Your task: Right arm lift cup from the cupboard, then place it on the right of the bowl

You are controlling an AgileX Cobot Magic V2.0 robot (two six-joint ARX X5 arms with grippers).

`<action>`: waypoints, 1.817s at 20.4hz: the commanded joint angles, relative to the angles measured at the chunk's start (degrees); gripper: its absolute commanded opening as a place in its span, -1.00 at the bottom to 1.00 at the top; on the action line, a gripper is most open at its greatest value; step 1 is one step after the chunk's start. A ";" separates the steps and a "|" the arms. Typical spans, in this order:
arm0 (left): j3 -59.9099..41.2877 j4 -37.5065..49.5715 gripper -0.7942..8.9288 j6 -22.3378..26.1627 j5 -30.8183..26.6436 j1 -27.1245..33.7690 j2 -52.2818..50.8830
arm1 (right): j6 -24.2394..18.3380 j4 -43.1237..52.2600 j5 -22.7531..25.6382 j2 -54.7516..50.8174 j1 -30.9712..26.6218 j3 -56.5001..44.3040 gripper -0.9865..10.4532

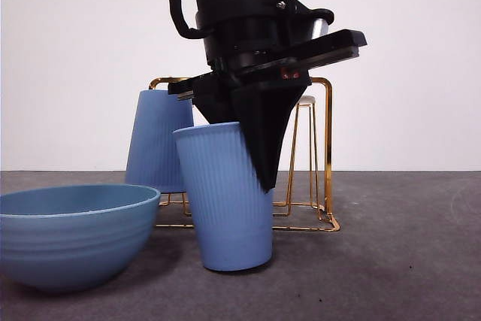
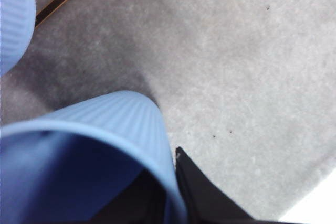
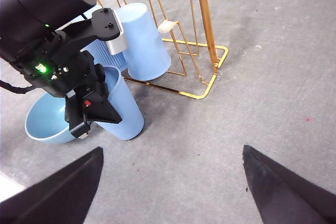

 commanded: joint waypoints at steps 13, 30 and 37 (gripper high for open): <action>2.67 -0.42 0.14 0.76 0.04 -0.74 -8.02 | -0.70 0.35 3.39 0.07 0.33 0.66 -0.11; -21.22 -0.72 0.14 4.28 -11.10 12.96 -51.01 | -6.64 1.03 0.87 0.15 0.33 0.66 -0.11; -36.02 4.94 0.12 1.25 -11.61 16.37 -71.95 | -6.29 1.31 1.40 0.15 0.33 0.66 -0.11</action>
